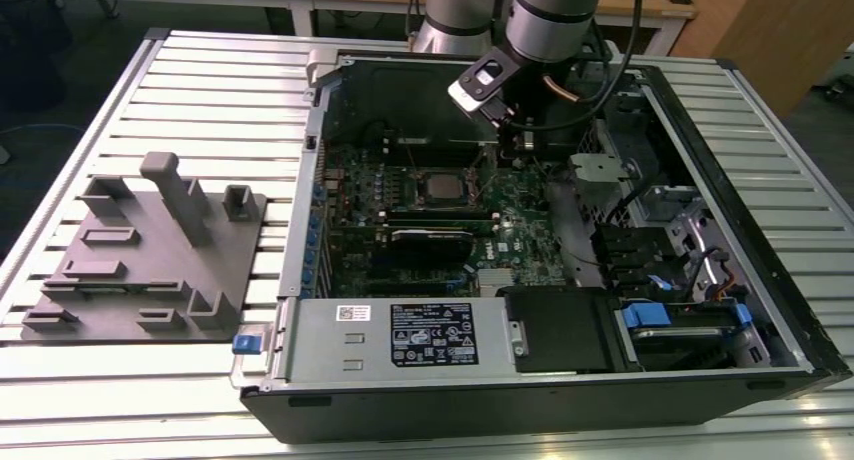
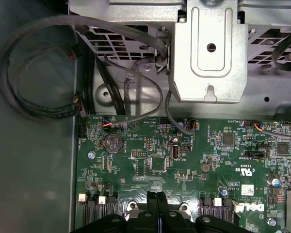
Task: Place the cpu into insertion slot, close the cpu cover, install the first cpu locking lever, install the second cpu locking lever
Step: 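Close the cpu cover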
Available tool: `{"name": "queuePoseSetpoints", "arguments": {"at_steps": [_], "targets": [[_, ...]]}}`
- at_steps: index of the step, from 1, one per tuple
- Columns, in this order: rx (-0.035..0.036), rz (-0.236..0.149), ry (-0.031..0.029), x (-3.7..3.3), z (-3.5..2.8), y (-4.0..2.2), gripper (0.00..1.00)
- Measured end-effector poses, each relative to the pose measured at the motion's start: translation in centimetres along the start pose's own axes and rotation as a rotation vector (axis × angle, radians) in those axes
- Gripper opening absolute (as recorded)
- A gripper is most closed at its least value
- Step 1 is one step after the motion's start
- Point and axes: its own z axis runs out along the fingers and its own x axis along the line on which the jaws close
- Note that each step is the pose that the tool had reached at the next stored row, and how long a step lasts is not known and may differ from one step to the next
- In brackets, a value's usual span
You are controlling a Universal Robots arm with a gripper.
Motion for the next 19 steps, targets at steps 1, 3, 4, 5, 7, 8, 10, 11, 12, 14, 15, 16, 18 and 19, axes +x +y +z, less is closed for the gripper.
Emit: {"name": "queuePoseSetpoints", "arguments": {"at_steps": [1, 3, 4, 5, 7, 8, 10, 11, 12, 14, 15, 16, 18, 19], "targets": [[0.0, 0.0, 0.0, 0.0, 0.0, -0.01, 0.11], [0.0, 0.0, 0.0, 0.0, 0.0, -0.07, 0.11], [0.0, 0.0, 0.0001, 0.0, 0.0, -0.1, 0.11], [0.0, 0.0, 0.0, 0.0, 0.0, -0.13, 0.11], [0.0, 0.0, 0.0001, 0.0, 0.0, -0.19, 0.11], [0.0, 0.0, 0.0, 0.0, 0.0, -0.21, 0.11], [0.0, 0.0, 0.0, 0.0, 0.0, -0.28, 0.11], [0.0, 0.0, 0.0, 0.0, 0.01, -0.34, 0.11], [0.0, 0.0, 0.0, 0.01, 0.01, -0.43, 0.11], [0.0, 0.0, 0.0001, 0.01, 0.01, -0.63, 0.11], [0.0, 0.0, 0.0, 0.01, 0.01, -0.75, 0.11], [0.0, 0.0, 0.0, 0.01, 0.01, -0.85, 0.11], [0.0, 0.0, 0.0001, 0.01, 0.02, -0.99, 0.11], [0.0, 0.0, 0.0, 0.01, 0.02, -1.07, 0.11]]}}
